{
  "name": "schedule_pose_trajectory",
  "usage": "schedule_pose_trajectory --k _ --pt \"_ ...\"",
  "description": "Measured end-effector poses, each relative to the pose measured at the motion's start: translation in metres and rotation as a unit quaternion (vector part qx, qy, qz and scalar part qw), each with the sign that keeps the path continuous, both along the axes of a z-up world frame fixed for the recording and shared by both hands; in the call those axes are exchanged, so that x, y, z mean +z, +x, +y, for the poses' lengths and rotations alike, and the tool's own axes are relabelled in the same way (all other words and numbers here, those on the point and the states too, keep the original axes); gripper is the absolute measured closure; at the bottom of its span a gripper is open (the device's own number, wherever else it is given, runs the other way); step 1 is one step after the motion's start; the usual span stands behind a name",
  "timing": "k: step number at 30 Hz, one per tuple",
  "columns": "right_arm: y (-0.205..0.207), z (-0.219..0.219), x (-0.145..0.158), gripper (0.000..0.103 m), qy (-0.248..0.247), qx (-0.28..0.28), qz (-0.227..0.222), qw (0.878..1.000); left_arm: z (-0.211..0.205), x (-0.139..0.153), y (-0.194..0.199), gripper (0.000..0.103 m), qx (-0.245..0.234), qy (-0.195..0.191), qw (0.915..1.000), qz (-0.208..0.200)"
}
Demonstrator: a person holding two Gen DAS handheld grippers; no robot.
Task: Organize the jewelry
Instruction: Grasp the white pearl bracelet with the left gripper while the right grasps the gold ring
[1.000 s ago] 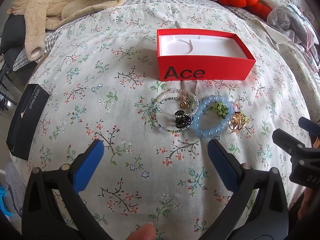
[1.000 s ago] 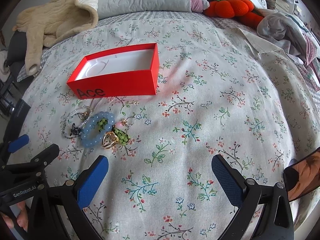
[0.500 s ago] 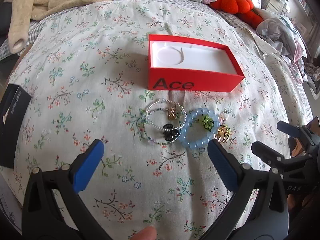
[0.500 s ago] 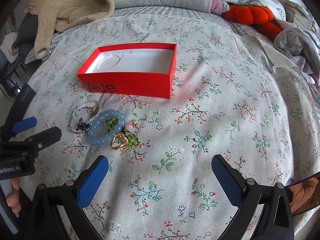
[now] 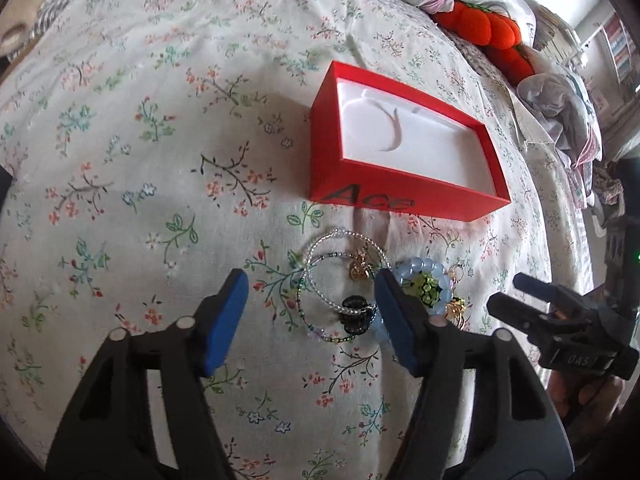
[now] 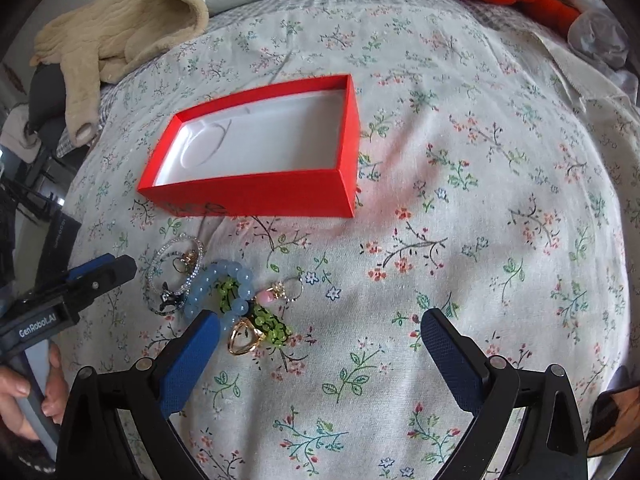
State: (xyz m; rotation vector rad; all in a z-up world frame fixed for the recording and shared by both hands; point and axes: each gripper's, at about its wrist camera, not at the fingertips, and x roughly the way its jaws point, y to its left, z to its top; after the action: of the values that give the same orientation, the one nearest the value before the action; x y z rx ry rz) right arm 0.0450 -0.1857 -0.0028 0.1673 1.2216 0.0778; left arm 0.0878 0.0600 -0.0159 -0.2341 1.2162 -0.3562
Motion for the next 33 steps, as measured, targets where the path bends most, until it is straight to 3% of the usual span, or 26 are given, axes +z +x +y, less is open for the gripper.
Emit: schedule_pose_trajectory --k 6,10,12,18,26,31,33 --pt "0.009 0.005 0.002 0.011 -0.02 0.018 -0.023 0.999 -0.009 -0.014 0.017 0.067 -0.006 -0.009 0.9995 0.029" --pt "0.013 0.005 0.0 0.011 -0.022 0.024 -0.027 0.999 -0.027 -0.018 0.023 0.08 -0.019 0.025 0.9992 0.023" --pt "0.015 0.004 -0.003 0.012 -0.023 0.027 -0.022 0.999 -0.033 -0.02 0.025 0.094 -0.024 0.047 0.9985 0.018" --pt "0.016 -0.007 -0.005 0.02 -0.001 0.018 -0.012 1.0 -0.037 -0.014 0.025 0.098 -0.023 0.05 0.9985 0.006" --pt "0.007 -0.007 -0.003 0.033 0.036 0.022 -0.005 0.999 -0.03 0.013 0.008 0.098 -0.029 0.025 0.9986 -0.036" --pt "0.003 0.002 -0.01 0.061 0.073 0.03 0.02 0.997 -0.027 0.028 -0.002 0.098 -0.031 0.014 0.9978 -0.056" --pt "0.001 0.004 -0.011 0.064 0.082 0.025 0.024 0.996 -0.024 0.033 -0.007 0.098 -0.029 0.011 0.9976 -0.062"
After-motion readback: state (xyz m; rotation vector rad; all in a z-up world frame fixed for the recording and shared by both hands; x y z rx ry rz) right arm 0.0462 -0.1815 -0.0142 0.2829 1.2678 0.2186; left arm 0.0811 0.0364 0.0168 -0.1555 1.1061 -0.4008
